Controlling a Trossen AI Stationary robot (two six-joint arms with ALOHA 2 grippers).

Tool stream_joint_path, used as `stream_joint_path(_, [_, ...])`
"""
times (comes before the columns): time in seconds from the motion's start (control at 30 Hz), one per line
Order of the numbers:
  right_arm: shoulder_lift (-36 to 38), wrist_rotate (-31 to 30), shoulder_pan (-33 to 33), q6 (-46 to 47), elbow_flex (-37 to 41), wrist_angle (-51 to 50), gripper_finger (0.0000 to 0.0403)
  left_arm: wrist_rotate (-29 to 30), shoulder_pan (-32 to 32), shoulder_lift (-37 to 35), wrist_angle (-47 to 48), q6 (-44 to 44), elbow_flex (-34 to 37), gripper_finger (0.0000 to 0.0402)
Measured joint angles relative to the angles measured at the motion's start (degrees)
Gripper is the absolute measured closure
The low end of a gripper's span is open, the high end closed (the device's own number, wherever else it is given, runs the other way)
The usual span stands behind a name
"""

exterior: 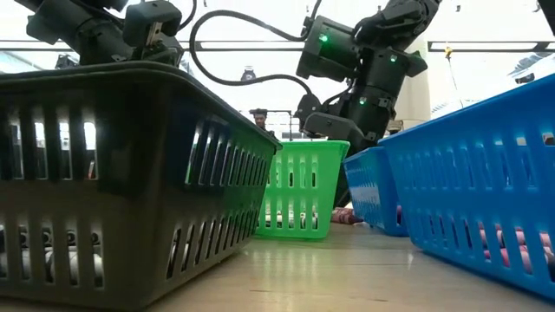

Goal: Sort crayons
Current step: Put the pink crayon into the bottom blue bin

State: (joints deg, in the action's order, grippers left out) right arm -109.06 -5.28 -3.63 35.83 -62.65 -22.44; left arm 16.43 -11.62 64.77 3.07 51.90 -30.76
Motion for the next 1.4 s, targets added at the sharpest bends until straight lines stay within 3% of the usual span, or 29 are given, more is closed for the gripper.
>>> stream_joint_path(0.17, [0.05, 0.13, 0.27, 1.12, 0.06, -0.10, 0.0291, -0.01, 0.00, 0.00, -0.01, 0.04, 0.00, 0.0259])
stream_joint_path(0.53, [0.14, 1.26, 0.74, 1.78, -0.09, -0.48, 0.0386, -0.02, 0.02, 0.00, -0.02, 1.05, 0.00, 0.0259])
stream_joint_path(1.4, [3.08, 5.62, 3.40, -1.55, -6.69, -4.39, 0.0381, -0.26, -0.22, 0.00, 0.24, 0.98, 0.00, 0.0259])
